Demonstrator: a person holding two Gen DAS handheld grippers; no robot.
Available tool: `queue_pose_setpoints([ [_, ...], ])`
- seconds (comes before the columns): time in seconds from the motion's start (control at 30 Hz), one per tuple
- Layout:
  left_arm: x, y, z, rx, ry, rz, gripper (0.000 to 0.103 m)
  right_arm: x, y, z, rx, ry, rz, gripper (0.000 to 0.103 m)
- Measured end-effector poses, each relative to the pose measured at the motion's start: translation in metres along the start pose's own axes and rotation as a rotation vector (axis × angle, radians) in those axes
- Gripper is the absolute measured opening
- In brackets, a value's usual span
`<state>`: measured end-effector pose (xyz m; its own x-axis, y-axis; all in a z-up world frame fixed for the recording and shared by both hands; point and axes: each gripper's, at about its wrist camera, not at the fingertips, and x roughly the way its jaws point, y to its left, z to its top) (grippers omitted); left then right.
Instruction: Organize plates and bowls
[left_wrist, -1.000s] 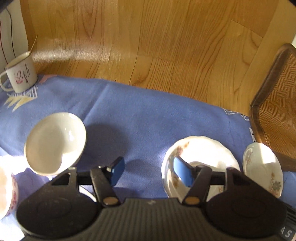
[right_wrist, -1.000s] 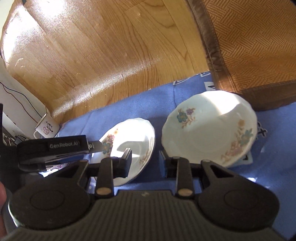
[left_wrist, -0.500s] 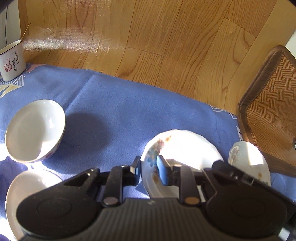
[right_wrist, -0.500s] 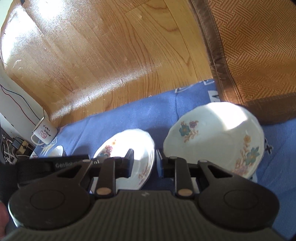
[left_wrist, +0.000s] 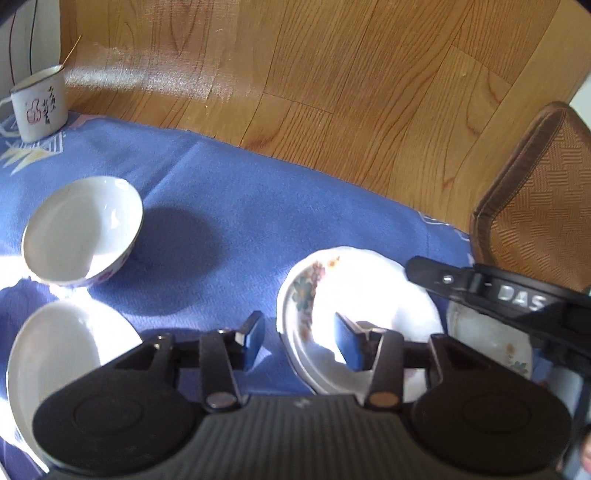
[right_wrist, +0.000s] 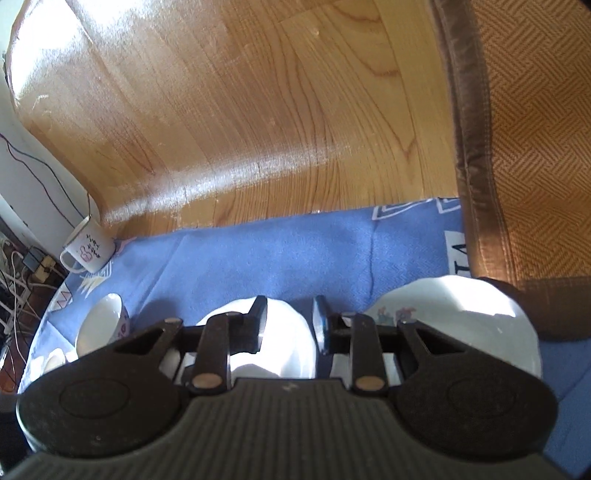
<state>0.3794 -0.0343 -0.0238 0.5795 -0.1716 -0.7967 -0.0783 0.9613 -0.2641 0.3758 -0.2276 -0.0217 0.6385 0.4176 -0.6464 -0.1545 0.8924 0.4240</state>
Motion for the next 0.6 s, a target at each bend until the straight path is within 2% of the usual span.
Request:
queue_pose_setpoints([
  [0.1, -0.006, 0.005, -0.004, -0.038, 0.003, -0.036, 0.041, 0.005, 0.000, -0.002, -0.008, 0.015, -0.005, 0.031],
  [0.33, -0.009, 0.005, -0.007, -0.045, -0.009, -0.044, 0.037, 0.007, 0.000, -0.005, -0.015, 0.021, -0.007, 0.028],
  [0.4, -0.007, 0.006, -0.005, -0.050, -0.002, -0.061, 0.037, 0.006, 0.000, -0.006, -0.018, 0.017, -0.018, 0.025],
  [0.47, -0.002, 0.008, -0.004, -0.067, 0.023, -0.088, 0.037, 0.006, -0.002, -0.005, -0.016, 0.011, -0.029, 0.016],
  [0.6, 0.002, 0.007, -0.001, -0.058, 0.012, -0.076, 0.031, 0.001, -0.003, -0.006, -0.015, -0.015, -0.036, 0.013],
])
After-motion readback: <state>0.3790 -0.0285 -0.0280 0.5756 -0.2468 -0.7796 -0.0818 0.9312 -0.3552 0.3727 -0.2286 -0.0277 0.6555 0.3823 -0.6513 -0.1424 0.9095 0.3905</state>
